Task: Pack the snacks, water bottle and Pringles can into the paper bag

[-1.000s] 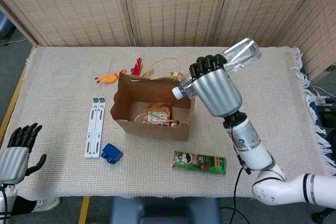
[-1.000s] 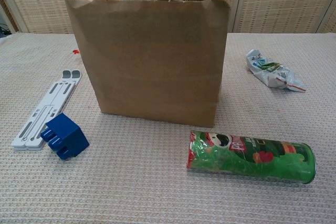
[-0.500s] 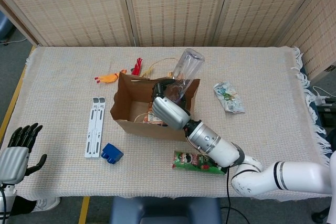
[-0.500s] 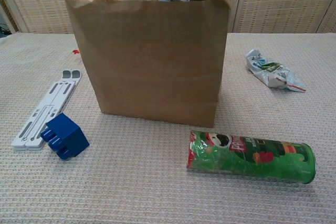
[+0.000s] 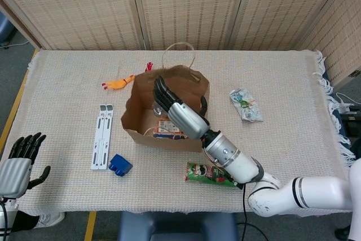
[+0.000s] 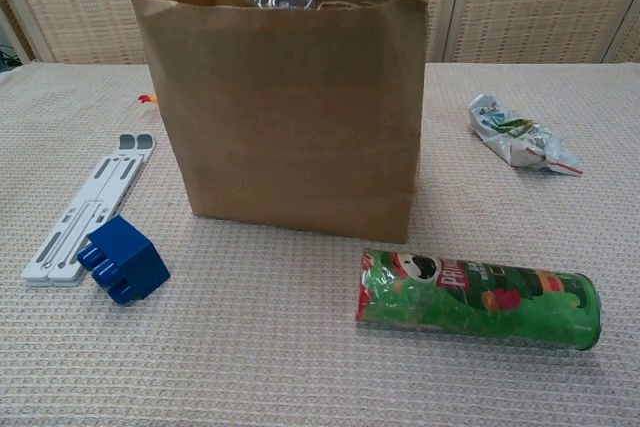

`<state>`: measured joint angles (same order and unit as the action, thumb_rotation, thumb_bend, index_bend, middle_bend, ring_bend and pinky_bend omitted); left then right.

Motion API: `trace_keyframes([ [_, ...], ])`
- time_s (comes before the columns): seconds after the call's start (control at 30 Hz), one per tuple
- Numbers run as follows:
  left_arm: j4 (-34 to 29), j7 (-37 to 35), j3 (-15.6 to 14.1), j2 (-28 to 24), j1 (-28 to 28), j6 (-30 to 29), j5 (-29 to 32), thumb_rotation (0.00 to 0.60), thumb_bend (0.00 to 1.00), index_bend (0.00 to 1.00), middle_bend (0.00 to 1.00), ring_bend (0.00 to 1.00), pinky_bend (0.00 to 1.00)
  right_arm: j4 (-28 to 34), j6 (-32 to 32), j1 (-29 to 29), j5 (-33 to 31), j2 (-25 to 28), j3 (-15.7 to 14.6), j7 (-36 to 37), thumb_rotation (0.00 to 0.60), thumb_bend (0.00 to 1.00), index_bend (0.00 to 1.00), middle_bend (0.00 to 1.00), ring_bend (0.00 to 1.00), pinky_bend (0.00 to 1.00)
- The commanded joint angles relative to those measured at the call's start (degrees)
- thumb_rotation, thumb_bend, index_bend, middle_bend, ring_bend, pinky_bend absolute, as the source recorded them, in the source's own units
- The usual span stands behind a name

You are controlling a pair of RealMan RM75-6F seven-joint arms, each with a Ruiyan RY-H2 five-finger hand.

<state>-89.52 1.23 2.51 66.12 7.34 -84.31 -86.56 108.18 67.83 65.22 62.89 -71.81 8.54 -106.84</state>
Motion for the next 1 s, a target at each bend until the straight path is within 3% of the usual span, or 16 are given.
trace_keyframes([
  [0.03,0.03,-0.03,0.01,-0.01,0.00,0.00,0.00,0.600,0.37,0.01,0.00,0.00,0.00,0.41,2.15,-0.89,1.30,0.29,-0.15,1.39,0.600,0.00,0.00,0.03,0.00,0.04],
  [0.33,-0.01,0.01,0.00,-0.03,0.02,0.03,0.02,0.600,0.37,0.00,0.00,0.00,0.00,3.42,17.66,-11.70,4.25,2.16,1.52,16.91,0.600,0.00,0.00,0.04,0.00,0.06],
  [0.43,-0.13,0.35,0.03,0.02,-0.02,-0.06,0.07,0.600,0.37,0.00,0.00,0.00,0.00,4.18,22.58,-16.98,1.23,2.28,3.48,27.60,0.600,0.00,0.00,0.04,0.00,0.07],
  [0.53,-0.21,0.72,0.05,0.10,-0.08,-0.17,0.12,0.600,0.37,0.00,0.00,0.00,0.00,5.92,25.30,-22.12,-6.19,1.69,6.68,39.38,0.600,0.00,0.00,0.04,0.00,0.08],
  [0.77,-0.41,1.81,0.15,0.37,-0.20,-0.44,0.29,0.600,0.37,0.00,0.00,0.00,0.00,4.17,19.58,-29.00,-24.06,0.81,11.35,58.35,0.600,0.00,0.00,0.03,0.00,0.08],
  [1.0,-0.39,1.63,0.21,0.37,-0.16,-0.36,0.38,0.600,0.37,0.00,0.00,0.00,0.00,-6.05,15.47,-28.15,-30.51,-6.16,10.53,60.75,0.600,0.00,0.00,0.03,0.00,0.08],
])
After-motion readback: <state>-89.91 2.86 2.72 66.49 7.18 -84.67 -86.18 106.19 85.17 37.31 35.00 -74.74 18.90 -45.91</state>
